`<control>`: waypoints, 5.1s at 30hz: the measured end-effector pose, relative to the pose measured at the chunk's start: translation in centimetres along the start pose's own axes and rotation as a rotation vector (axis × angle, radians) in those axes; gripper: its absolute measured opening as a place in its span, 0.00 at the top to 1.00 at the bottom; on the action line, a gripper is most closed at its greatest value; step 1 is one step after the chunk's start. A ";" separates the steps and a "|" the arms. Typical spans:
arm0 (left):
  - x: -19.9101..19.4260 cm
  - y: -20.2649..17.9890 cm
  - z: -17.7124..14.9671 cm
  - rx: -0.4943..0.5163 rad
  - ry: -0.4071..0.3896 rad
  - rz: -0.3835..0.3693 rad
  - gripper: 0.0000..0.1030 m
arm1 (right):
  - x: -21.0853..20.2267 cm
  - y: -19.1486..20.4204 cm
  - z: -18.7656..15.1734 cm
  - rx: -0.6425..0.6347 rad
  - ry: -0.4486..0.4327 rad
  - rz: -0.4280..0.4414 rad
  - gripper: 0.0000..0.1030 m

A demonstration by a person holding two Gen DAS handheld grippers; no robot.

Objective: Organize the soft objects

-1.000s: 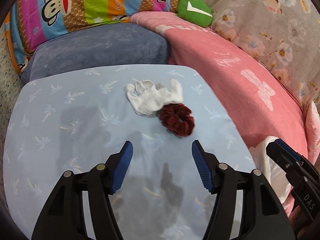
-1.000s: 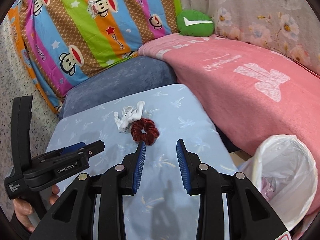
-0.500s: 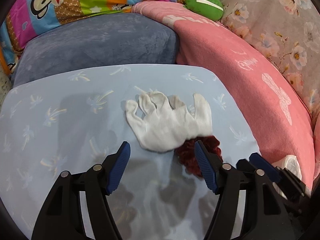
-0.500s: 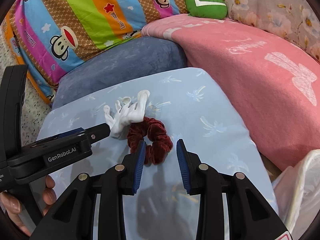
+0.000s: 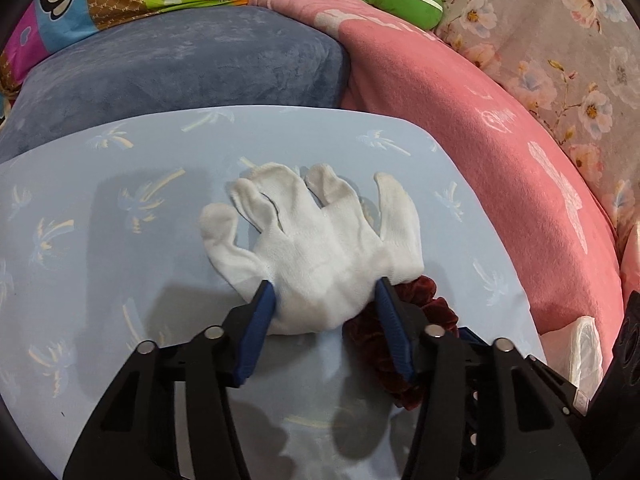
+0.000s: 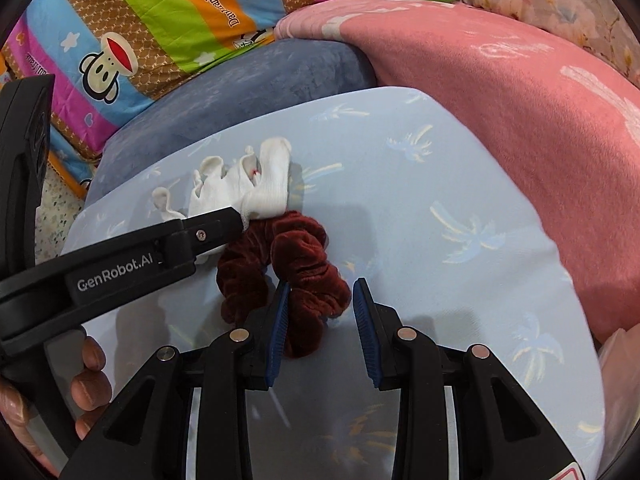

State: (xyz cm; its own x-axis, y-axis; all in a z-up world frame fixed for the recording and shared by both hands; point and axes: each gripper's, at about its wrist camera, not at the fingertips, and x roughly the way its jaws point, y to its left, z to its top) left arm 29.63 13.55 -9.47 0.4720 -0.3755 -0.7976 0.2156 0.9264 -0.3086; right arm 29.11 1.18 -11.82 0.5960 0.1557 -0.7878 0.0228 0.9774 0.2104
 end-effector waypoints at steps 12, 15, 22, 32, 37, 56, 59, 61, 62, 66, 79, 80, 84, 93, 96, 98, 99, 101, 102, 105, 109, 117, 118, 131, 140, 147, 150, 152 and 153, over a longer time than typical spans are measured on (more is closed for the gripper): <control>-2.7 -1.9 -2.0 0.026 0.003 -0.019 0.94 | -3.0 -0.3 -2.2 0.030 0.027 0.040 0.85; -4.3 -2.8 -2.6 0.037 -0.012 -0.028 0.94 | -5.2 -0.5 -3.3 0.050 0.000 0.041 0.85; -8.4 -5.7 -4.1 0.084 -0.061 -0.045 0.94 | -11.0 -1.4 -4.9 0.084 -0.088 0.032 0.86; -12.5 -11.1 -6.2 0.158 -0.118 -0.076 0.94 | -19.6 -4.1 -5.7 0.116 -0.212 0.020 0.86; -13.8 -14.0 -7.1 0.204 -0.139 -0.093 0.94 | -23.7 -6.1 -6.2 0.141 -0.269 0.003 0.86; -15.3 -23.8 -10.8 0.382 -0.148 -0.162 0.94 | -34.1 -14.3 -9.0 0.250 -0.407 -0.080 0.86; -15.3 -25.1 -11.3 0.407 -0.143 -0.172 0.93 | -35.0 -15.4 -9.4 0.264 -0.420 -0.093 0.86; -15.2 -26.1 -11.6 0.422 -0.140 -0.177 0.93 | -35.5 -16.1 -9.7 0.271 -0.426 -0.100 0.86; -15.2 -26.5 -11.8 0.430 -0.139 -0.180 0.93 | -35.8 -16.6 -9.8 0.277 -0.430 -0.104 0.86; -15.0 -28.1 -12.3 0.457 -0.127 -0.193 0.93 | -36.8 -18.2 -10.4 0.300 -0.443 -0.118 0.86; -13.6 -31.5 -13.3 0.518 -0.087 -0.202 0.93 | -38.2 -22.4 -11.8 0.368 -0.466 -0.154 0.86; -13.4 -31.7 -13.3 0.521 -0.083 -0.202 0.93 | -38.2 -22.7 -11.9 0.370 -0.467 -0.155 0.86; -12.7 -32.4 -13.5 0.532 -0.068 -0.201 0.93 | -38.1 -23.7 -12.1 0.380 -0.464 -0.156 0.86; -11.4 -33.4 -13.7 0.544 -0.043 -0.203 0.92 | -37.3 -25.0 -12.0 0.395 -0.443 -0.166 0.85; -10.8 -33.5 -13.7 0.540 -0.028 -0.198 0.92 | -37.0 -25.2 -12.1 0.401 -0.438 -0.171 0.81; -10.5 -33.4 -13.6 0.534 -0.022 -0.196 0.92 | -36.7 -25.2 -12.0 0.403 -0.438 -0.175 0.79; -10.4 -33.4 -13.6 0.533 -0.024 -0.194 0.91 | -36.6 -25.2 -12.0 0.403 -0.436 -0.175 0.77; -10.2 -33.2 -13.6 0.530 -0.025 -0.185 0.86 | -36.4 -25.2 -12.0 0.402 -0.434 -0.176 0.76; -10.2 -33.1 -13.6 0.524 -0.026 -0.181 0.84 | -36.3 -25.3 -12.0 0.402 -0.432 -0.174 0.76; -10.2 -32.6 -13.5 0.511 -0.037 -0.170 0.71 | -36.1 -25.1 -12.0 0.399 -0.429 -0.175 0.71; -10.3 -32.1 -13.2 0.497 -0.047 -0.160 0.65 | -35.8 -24.8 -11.9 0.391 -0.419 -0.174 0.71; -11.4 -30.3 -13.3 0.464 -0.098 -0.104 0.36 | -35.6 -23.0 -11.9 0.336 -0.375 -0.188 0.57; -11.5 -30.0 -13.3 0.459 -0.101 -0.095 0.35 | -35.6 -22.9 -11.9 0.325 -0.369 -0.195 0.56; -12.7 -26.6 -14.6 0.433 -0.131 0.005 0.24 | -35.0 -19.4 -13.6 0.216 -0.305 -0.291 0.37; -13.6 -25.2 -15.3 0.416 -0.156 0.035 0.16 | -34.6 -18.0 -14.6 0.204 -0.287 -0.329 0.28; -13.6 -24.7 -15.8 0.406 -0.150 0.041 0.14 | -34.6 -17.8 -15.3 0.214 -0.268 -0.340 0.20; -13.5 -24.5 -16.2 0.405 -0.143 0.046 0.13 | -34.5 -17.8 -15.4 0.207 -0.259 -0.342 0.16; -13.5 -24.4 -16.4 0.404 -0.141 0.049 0.12 | -34.3 -17.7 -15.6 0.200 -0.253 -0.352 0.16; -13.4 -24.3 -16.4 0.404 -0.139 0.051 0.12 | -34.3 -17.7 -15.7 0.199 -0.252 -0.353 0.16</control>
State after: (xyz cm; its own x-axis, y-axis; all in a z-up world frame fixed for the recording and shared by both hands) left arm 4.00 -3.53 0.22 0.5953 -0.3546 -0.7210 0.4932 0.8697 -0.0205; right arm -4.31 -19.19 2.40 0.6998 -0.2445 -0.6712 0.3976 0.9139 0.0816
